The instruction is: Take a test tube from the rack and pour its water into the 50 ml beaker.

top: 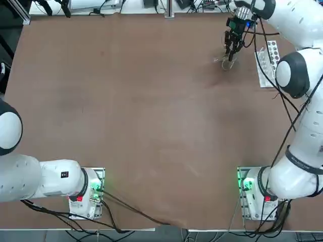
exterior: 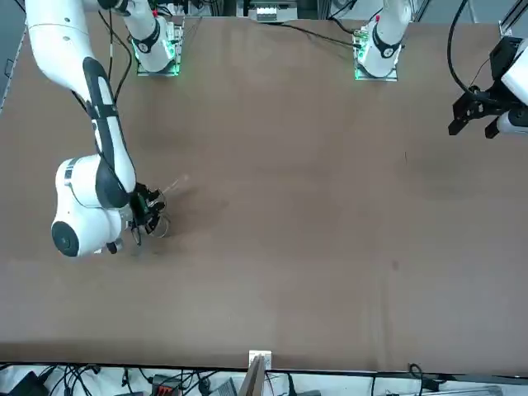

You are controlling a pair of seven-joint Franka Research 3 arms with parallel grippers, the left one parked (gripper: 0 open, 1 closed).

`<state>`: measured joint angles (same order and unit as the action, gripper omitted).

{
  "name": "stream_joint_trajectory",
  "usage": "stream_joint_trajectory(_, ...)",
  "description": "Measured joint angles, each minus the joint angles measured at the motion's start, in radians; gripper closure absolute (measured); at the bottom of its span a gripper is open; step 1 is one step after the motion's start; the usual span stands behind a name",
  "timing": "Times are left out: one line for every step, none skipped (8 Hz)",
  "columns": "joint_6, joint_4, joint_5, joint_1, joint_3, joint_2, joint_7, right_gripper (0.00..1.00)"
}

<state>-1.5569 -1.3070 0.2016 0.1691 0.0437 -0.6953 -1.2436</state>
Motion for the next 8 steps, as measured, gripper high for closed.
stream_joint_trajectory(0.002,0.019,-0.07,0.007,0.0,0.005,-0.081,0.8)
stream_joint_trajectory(0.003,0.04,-0.145,0.021,0.0,0.011,-0.163,0.8)
stream_joint_trajectory(0.009,0.062,-0.24,0.039,0.0,0.024,-0.242,0.8)
stream_joint_trajectory(0.038,0.073,-0.357,0.06,0.0,0.048,-0.313,0.8)
stream_joint_trajectory(0.082,0.075,-0.487,0.078,0.0,0.072,-0.378,0.8)
stream_joint_trajectory(0.114,0.075,-0.631,0.09,0.0,0.085,-0.441,0.8)
stream_joint_trajectory(0.141,0.075,-0.76,0.099,0.0,0.086,-0.503,0.8)
stream_joint_trajectory(0.168,0.072,-0.867,0.104,0.0,0.084,-0.561,0.8)
